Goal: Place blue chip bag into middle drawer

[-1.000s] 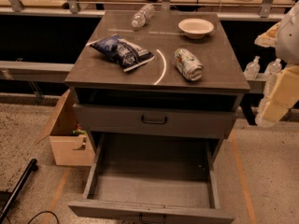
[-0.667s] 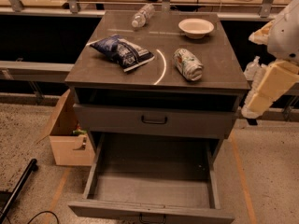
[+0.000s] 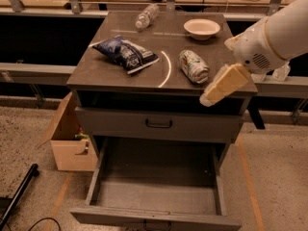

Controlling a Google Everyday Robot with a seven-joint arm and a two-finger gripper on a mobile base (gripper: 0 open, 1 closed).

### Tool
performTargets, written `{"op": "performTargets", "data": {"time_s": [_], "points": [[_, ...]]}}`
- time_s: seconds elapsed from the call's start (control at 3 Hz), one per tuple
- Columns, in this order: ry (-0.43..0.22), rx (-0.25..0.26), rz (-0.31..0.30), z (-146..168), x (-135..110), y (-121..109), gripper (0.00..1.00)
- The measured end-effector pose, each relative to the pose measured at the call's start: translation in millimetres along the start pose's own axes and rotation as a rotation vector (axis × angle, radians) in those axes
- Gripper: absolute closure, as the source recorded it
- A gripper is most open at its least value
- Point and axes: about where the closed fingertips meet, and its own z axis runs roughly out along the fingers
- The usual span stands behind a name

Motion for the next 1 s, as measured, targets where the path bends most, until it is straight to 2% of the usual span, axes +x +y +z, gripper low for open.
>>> {"op": "performTargets", "data": {"time_s": [0.33,0.67,1.0], "points": [[-0.051,0.076,-0.003,-1,-15,-19,0.0],[-0.051,0.076,-0.003,-1,-15,-19,0.0],[-0.04,0.097,0.023,10,-20,-22,0.0]]}}
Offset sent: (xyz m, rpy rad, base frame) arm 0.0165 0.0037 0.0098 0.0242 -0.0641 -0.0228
